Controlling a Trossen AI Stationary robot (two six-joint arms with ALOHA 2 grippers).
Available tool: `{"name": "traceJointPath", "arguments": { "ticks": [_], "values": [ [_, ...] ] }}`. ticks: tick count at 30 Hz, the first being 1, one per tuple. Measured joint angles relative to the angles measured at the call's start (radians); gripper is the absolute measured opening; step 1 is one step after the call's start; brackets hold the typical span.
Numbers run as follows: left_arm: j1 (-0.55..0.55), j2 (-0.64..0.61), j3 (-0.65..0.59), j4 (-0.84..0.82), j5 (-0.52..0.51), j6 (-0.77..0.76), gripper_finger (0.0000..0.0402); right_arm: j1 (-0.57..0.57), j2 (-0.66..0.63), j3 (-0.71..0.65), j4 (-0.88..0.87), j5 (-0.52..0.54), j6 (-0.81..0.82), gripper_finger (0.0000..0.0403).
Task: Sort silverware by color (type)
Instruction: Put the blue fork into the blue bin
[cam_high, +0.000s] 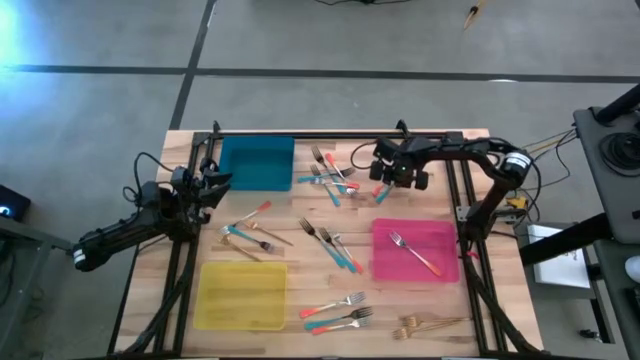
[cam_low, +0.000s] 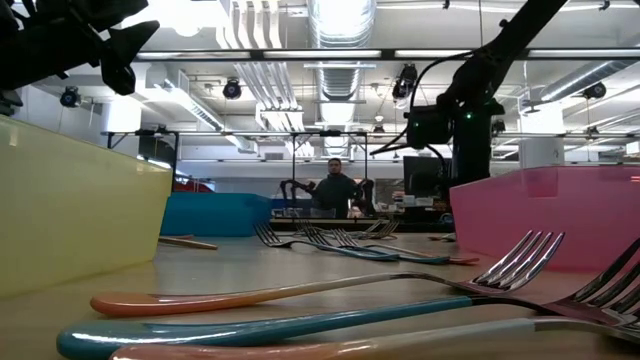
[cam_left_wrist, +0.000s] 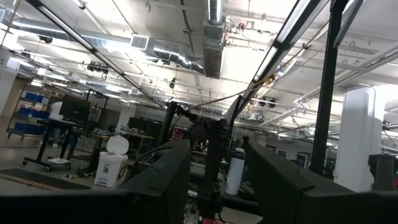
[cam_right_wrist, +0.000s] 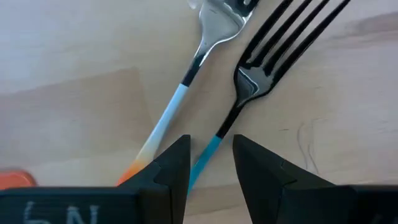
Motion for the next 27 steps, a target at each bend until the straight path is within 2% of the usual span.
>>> {"name": "traceJointPath", "arguments": {
  "ticks": [8,18,27],
  "values": [
    [0.000,0.000,0.000,0.000,0.000,0.000,0.0141,-0.006,0.006,0.000,-0.004,-0.013,-0.114,0.0106],
    [0.000,0.000,0.000,0.000,0.000,0.000,0.0141,-0.007,0.008,0.000,-0.052,-0.005,-0.231,0.0015],
    [0.000,0.000,0.000,0.000,0.000,0.000,0.0141,-0.008,-0.029,-0.007,-0.131,-0.018,-0.264,0.0010]
  ]
}}
